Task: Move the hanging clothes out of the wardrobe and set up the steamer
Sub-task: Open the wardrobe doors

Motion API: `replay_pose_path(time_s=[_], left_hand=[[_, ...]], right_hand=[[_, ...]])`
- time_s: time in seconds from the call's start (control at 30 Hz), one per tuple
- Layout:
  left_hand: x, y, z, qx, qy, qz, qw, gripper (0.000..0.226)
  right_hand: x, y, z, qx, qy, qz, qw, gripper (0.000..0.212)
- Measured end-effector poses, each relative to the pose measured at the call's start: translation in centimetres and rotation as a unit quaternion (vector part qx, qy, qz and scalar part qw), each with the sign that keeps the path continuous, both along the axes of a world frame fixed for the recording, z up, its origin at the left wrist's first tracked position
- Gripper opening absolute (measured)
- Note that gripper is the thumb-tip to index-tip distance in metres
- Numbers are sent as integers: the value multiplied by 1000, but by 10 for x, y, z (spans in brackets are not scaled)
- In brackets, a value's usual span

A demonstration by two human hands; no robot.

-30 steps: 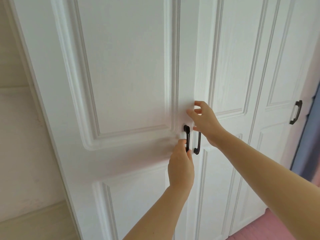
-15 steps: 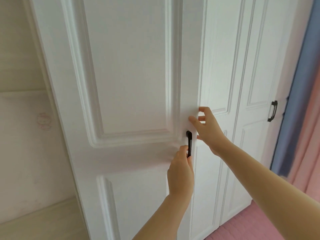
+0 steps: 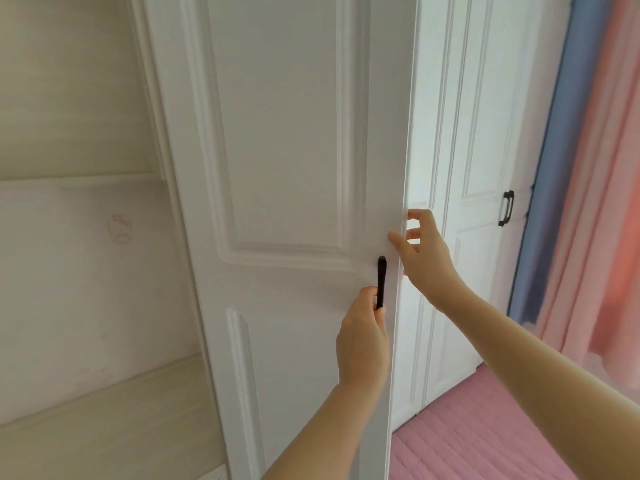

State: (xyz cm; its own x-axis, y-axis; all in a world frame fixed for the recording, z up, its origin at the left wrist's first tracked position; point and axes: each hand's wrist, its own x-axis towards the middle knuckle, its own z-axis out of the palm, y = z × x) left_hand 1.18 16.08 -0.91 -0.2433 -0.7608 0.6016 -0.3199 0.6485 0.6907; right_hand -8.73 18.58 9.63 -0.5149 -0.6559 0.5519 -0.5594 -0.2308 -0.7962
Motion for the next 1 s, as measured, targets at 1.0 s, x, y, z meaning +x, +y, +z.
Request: replay_pose_path(time_s=[1.0], left_hand=[[207, 125, -14, -19, 121, 110, 986, 51]], right_hand=[[185, 117, -3, 40, 146, 293, 944, 56]])
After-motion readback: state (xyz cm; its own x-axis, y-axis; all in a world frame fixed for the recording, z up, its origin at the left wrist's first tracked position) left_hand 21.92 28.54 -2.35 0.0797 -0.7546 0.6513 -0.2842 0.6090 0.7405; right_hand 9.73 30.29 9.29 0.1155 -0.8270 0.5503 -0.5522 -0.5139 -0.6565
